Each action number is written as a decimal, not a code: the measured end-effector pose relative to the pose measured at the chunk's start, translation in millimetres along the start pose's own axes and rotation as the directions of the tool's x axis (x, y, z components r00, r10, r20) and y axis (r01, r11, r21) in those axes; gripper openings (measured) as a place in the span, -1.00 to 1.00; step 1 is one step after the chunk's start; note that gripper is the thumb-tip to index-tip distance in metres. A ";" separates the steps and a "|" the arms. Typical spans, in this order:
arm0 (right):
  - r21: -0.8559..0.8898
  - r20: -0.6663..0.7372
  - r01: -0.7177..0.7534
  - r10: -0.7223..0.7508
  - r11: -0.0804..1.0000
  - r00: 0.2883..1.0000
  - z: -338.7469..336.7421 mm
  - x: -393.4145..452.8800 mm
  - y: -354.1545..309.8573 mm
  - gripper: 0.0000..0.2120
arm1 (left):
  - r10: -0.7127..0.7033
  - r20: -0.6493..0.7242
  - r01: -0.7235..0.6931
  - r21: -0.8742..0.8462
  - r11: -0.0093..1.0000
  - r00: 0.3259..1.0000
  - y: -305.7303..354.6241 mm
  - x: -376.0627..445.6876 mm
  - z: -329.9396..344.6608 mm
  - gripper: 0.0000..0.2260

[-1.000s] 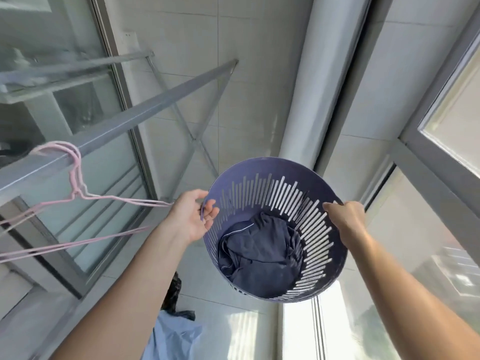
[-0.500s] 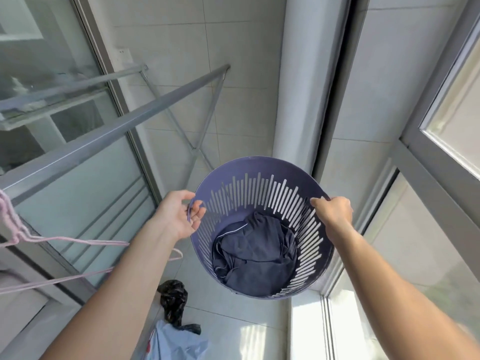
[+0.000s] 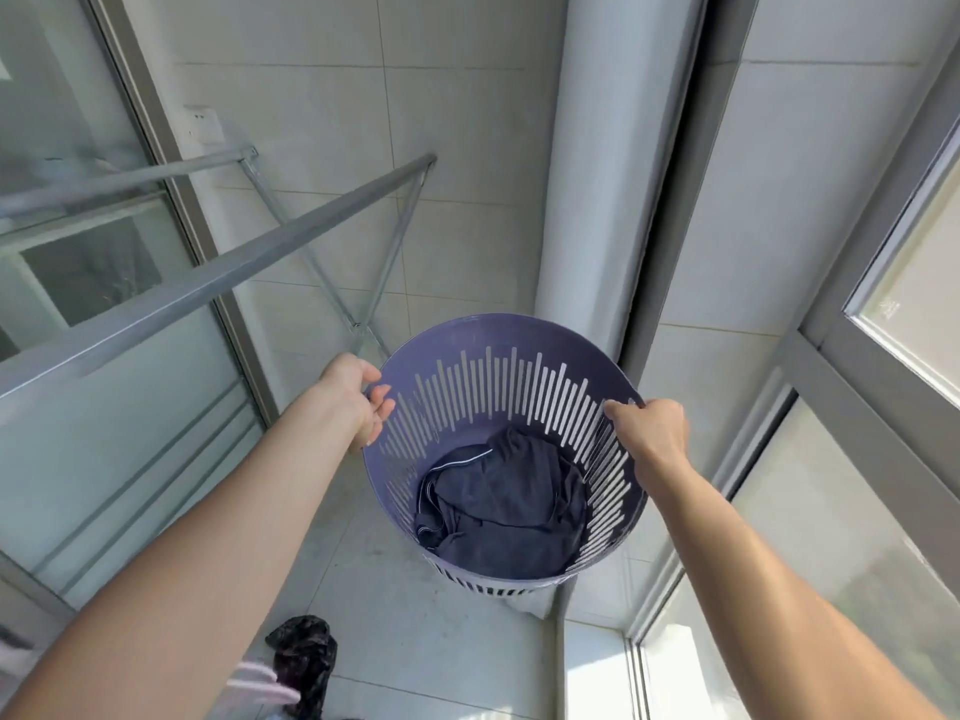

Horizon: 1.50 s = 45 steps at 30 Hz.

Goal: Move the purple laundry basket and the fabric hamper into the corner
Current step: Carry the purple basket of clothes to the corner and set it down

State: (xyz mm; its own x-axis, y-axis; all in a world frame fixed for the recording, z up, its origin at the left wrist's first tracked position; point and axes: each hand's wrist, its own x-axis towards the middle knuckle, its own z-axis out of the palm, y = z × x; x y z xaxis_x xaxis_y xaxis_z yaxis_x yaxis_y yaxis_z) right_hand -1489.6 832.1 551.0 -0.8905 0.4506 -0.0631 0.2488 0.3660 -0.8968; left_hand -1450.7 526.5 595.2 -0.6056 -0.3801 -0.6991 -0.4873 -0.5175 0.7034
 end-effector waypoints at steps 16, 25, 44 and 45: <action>-0.112 0.104 0.136 -0.124 0.984 0.987 144.5 46.3 -45.6 -0.73 | -0.031 -0.103 0.015 -0.157 0.987 0.994 62.4 113.8 -34.5 -0.80; -0.162 0.231 0.211 -0.171 0.964 0.958 237.1 58.1 -75.0 -0.73 | -0.057 -0.226 -0.015 -0.307 0.952 0.972 82.1 151.6 -78.8 -0.78; -0.128 0.511 0.306 -0.201 0.943 0.835 389.1 193.8 -136.4 -0.82 | 0.021 -0.355 -0.120 -0.258 0.959 0.935 150.5 253.0 -41.1 -0.93; -0.138 0.508 0.294 -0.187 0.946 0.841 391.5 203.7 -134.7 -0.83 | 0.030 -0.340 -0.109 -0.216 0.970 0.940 149.9 260.1 -32.8 -0.94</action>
State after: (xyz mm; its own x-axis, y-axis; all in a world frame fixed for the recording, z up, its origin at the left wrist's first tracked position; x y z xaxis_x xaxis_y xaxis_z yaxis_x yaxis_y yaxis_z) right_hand -1853.6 555.8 487.4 -0.9889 -0.1029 -0.1074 0.0260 0.5911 -0.8062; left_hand -1660.7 324.9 514.6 -0.3694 -0.6336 -0.6797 -0.2709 -0.6263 0.7310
